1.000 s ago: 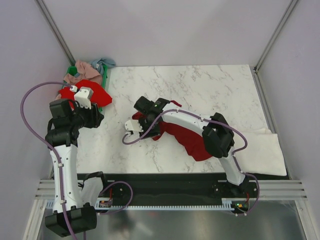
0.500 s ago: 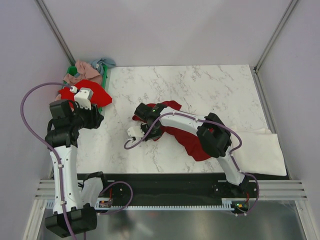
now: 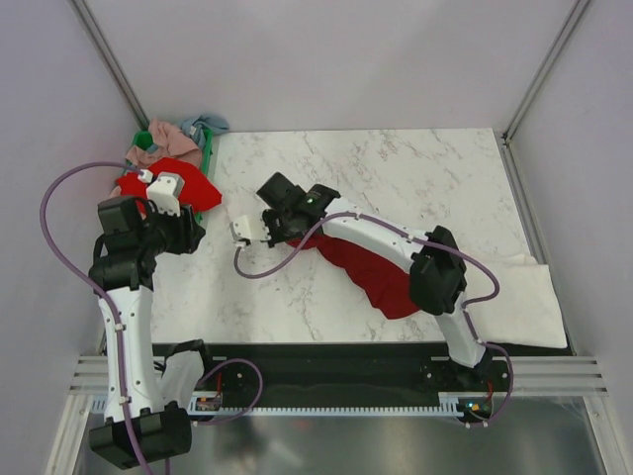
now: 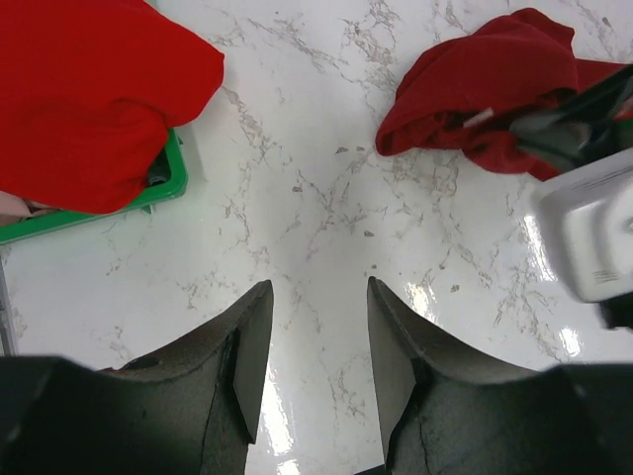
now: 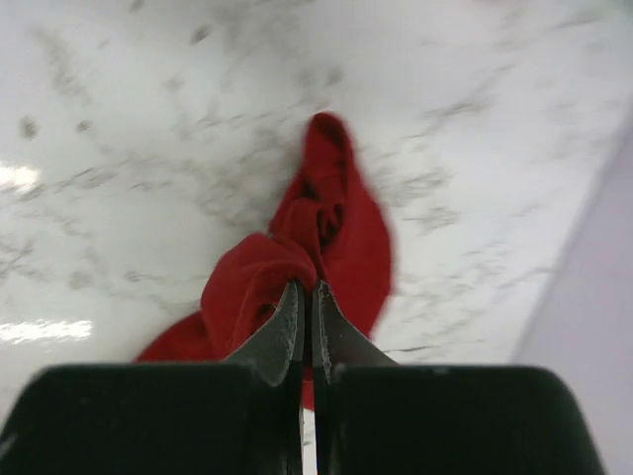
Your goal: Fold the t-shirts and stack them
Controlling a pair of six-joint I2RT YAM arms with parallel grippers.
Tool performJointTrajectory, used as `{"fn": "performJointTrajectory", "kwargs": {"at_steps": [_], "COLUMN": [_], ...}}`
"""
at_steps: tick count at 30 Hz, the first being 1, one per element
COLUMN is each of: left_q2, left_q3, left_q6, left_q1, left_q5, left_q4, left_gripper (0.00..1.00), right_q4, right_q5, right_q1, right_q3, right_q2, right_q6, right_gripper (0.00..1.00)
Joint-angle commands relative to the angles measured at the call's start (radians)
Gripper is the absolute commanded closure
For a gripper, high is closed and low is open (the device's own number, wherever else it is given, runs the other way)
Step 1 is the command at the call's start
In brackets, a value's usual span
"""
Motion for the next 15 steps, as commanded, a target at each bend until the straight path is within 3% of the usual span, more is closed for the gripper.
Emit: {"fn": "performJointTrajectory", "kwargs": {"at_steps": [1,8,11,15], "left_q2": [0.002,0.019,0.043,0.083], "left_q3": [0.05,0.09,0.122,0.176], "left_q6": [0.006,0.003,-0.021,-0.032], "left_q1": [-0.002,-0.002,-0.002,-0.005], "left_q5": [0.015,0.037,0.067,0.176], "left_q4": [0.033,0.079,0.086,0.085], "left_gripper": [0.5,0.48,0.37,0.37], "right_q4": [0.108,0.439,0.508,0.573], "right_q5": [0.053,0.231,0.277,0.32], "right_q1": [0.0,-0.033,-0.063,-0.135], "right_q3": [0.176,0.322,0.423,0.48], "right_q2": [-0.127,-0.183,-0.162,-0.154], "right_q6": [-0.047,-0.218,-0.295,-0.399], "right_gripper": [1.0,1.0,1.0,1.0]}}
